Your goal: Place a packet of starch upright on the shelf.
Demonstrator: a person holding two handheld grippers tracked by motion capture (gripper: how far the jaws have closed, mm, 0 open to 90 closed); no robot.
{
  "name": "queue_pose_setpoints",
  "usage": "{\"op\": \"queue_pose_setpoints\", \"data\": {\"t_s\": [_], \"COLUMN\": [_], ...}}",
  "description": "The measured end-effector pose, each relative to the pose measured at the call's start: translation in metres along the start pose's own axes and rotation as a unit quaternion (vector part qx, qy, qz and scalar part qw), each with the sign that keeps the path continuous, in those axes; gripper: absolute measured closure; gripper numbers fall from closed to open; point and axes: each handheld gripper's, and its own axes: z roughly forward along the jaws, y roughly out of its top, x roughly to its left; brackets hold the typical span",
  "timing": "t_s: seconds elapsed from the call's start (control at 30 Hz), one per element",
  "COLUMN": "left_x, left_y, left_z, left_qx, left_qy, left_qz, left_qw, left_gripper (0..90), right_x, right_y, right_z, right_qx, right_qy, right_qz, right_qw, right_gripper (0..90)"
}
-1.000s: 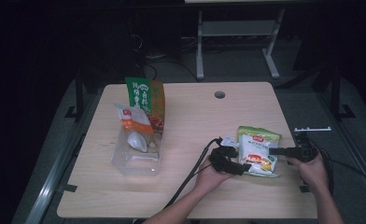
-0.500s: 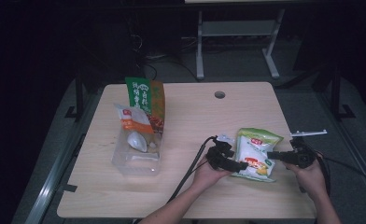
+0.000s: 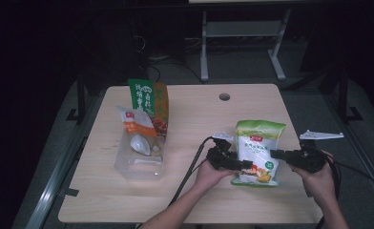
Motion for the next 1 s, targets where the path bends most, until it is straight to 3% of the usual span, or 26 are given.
{"op": "queue_pose_setpoints", "data": {"t_s": [0.2,0.37,0.5,0.6,0.63,0.8,1.0], "left_x": [0.004,0.002,0.004,0.001,-0.001,-0.003,-0.009], "left_y": [0.0,0.0,-0.001,0.0,0.0,-0.002,-0.01], "left_z": [-0.004,-0.013,-0.024,-0.033,-0.036,-0.05,-0.061], "left_qx": [-0.009,-0.028,-0.04,-0.042,-0.043,-0.045,-0.037], "left_qy": [-0.019,-0.013,-0.014,0.005,0.02,0.051,0.094], "left_qz": [-0.008,0.003,-0.004,0.016,0.038,0.057,0.101], "left_qw": [0.9997,0.9995,0.9991,0.999,0.9982,0.9961,0.9897], "left_gripper": [50.9,66.1,73.7,77.2,77.8,78.4,79.0], "right_x": [0.006,0.014,0.023,0.03,0.033,0.039,0.041], "right_y": [-0.001,0.002,0.007,0.011,0.012,0.013,0.011], "right_z": [0.001,0.004,0.007,0.012,0.014,0.027,0.042], "right_qx": [-0.007,-0.008,-0.016,-0.02,-0.024,-0.035,-0.024], "right_qy": [0.005,0.012,0.019,0.016,0.017,0.034,0.052], "right_qz": [-0.005,-0.019,-0.03,-0.053,-0.059,-0.062,-0.071], "right_qw": [0.9999,0.9997,0.9992,0.9983,0.9978,0.9969,0.9958], "right_gripper": [89.6,89.5,89.5,89.4,89.3,89.0,87.5]}}
